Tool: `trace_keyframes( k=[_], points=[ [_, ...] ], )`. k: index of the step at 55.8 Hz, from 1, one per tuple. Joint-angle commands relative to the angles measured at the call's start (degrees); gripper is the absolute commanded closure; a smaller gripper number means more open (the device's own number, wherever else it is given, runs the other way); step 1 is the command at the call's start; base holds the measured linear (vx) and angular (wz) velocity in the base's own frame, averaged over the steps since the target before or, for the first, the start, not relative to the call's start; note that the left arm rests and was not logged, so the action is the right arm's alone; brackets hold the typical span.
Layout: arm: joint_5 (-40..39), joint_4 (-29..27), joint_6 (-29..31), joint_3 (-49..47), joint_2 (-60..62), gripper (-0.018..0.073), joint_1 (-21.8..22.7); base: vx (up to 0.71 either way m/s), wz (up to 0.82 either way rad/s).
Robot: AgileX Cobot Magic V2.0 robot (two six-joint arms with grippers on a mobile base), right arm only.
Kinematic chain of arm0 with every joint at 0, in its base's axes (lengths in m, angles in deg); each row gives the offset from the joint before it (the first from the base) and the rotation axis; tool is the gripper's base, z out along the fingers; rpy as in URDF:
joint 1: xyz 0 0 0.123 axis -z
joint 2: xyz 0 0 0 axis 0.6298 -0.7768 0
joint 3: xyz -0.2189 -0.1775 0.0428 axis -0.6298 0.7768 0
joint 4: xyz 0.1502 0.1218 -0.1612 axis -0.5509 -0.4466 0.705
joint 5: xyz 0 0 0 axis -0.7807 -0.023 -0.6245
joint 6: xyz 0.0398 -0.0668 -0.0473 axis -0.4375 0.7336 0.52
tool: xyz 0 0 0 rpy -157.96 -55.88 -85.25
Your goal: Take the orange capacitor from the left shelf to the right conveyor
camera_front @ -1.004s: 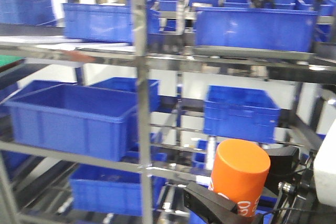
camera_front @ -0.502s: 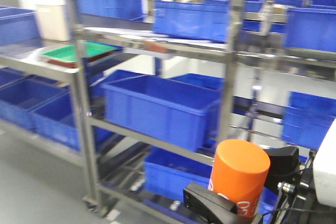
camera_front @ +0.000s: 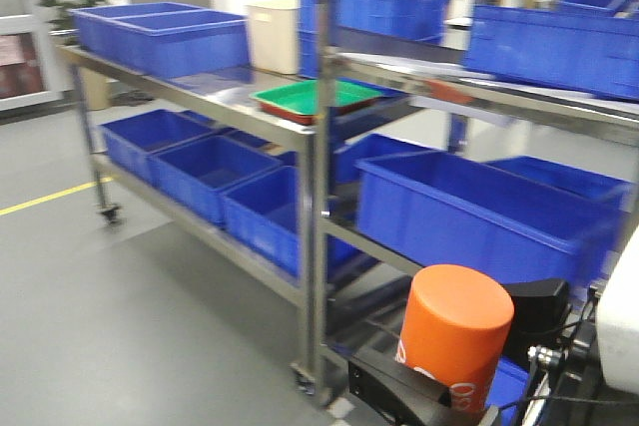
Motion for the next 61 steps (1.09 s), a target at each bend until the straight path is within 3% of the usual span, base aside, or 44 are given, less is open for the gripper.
trace_keyframes(
  k=[1,38,61],
  points=[
    [-4.7,-0.1,0.6,-1.8,0.4,0.0568,-0.1,0.14,0.5],
    [-4.9,-0.1,0.6,-1.8,0.4,0.0568,-0.1,0.19,0.48],
    [-4.6,-0.1,0.6,-1.8,0.4,0.0568,-0.1,0.31,0.25]
  ],
)
